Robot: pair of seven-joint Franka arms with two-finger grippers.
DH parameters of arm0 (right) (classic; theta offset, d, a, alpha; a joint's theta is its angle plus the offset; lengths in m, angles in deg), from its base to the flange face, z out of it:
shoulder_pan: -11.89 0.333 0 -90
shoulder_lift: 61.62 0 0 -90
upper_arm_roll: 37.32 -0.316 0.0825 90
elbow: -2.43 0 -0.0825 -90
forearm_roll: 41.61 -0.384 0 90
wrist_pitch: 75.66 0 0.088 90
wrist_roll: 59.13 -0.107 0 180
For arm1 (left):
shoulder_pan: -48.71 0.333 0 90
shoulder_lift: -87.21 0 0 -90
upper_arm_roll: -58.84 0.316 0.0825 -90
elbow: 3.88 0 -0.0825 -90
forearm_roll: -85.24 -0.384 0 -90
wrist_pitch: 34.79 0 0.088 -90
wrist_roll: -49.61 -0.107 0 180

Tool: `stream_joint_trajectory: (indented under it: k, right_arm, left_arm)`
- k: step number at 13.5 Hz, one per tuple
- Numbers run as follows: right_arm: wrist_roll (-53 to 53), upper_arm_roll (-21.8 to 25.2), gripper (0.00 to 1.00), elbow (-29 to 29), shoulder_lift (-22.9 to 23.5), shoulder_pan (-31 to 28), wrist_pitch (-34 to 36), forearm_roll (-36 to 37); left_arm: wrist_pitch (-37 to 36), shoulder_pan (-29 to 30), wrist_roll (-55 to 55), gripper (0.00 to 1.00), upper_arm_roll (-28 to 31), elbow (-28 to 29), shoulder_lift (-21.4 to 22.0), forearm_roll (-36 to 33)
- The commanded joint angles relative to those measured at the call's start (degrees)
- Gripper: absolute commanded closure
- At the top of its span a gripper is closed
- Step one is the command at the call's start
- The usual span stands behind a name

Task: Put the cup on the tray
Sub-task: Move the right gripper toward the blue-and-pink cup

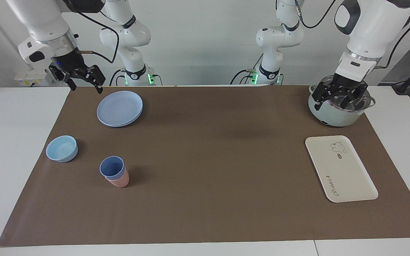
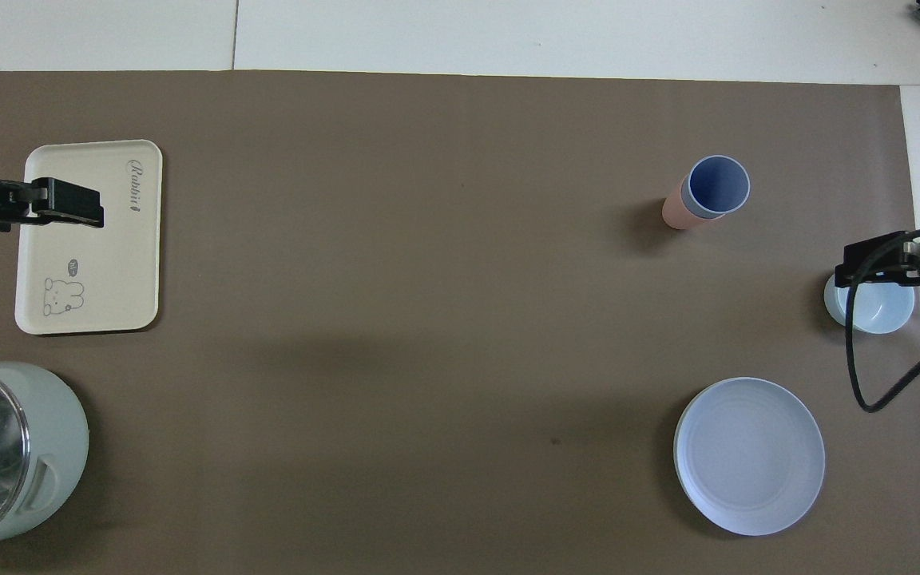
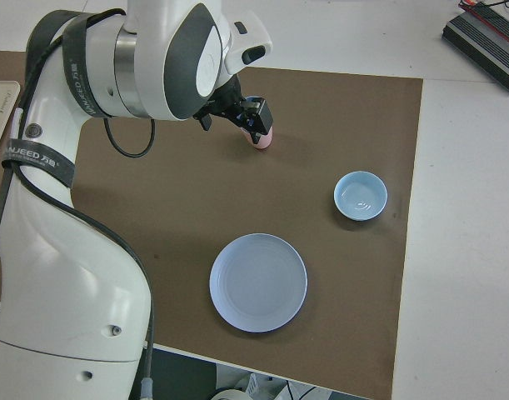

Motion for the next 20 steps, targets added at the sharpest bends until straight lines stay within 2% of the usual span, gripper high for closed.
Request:
stream_joint_trajectory:
  k: [1, 4, 11, 12, 14, 16, 17, 20]
  right_arm:
    - [0.7, -0.3, 0.0, 0.3, -0.5, 0.0, 0.1, 1.0]
    - [0.8, -0.3, 0.0, 0.3, -0.4, -0.1, -0.5, 1.2]
    - [4.7, -0.2, 0.0, 1.7, -0.8, -0.7, -2.9, 0.8]
    - [10.3, 0.0, 0.0, 2.6, -0.9, -0.9, -5.4, 0.5]
    - [23.5, 0.3, 0.0, 7.2, -1.4, -3.5, -15.4, -4.0]
    - [38.9, 0.3, 0.0, 17.3, -3.1, -6.4, -30.0, -11.4]
    - [46.5, 0.3, 0.0, 19.8, -2.5, -7.2, -34.4, -15.5]
    - [69.0, 0.3, 0.0, 22.9, 1.6, -10.8, -40.0, -30.8]
  left_arm:
    - [-1.4, 0.9, -0.7, 0.0, -0.4, 1.0, 1.3, 0.3]
    - [-8.2, 0.8, -0.8, 0.0, -0.4, 0.9, 2.1, 0.3]
    - [-7.6, 0.9, -0.4, 0.0, -0.3, 1.0, 2.1, 0.3]
    - [-7.8, 0.9, -0.4, 0.0, -0.3, 1.0, 2.1, 0.3]
    - [-7.9, 0.9, -0.2, 0.0, -0.3, 1.0, 2.1, 0.3]
    - [-7.8, 0.9, -0.2, 0.0, -0.3, 1.0, 2.1, 0.3]
    - [-7.9, 0.9, -0.2, 0.0, -0.3, 1.0, 2.1, 0.3]
    - [-7.9, 0.9, -0.3, 0.0, -0.3, 1.0, 2.1, 0.3]
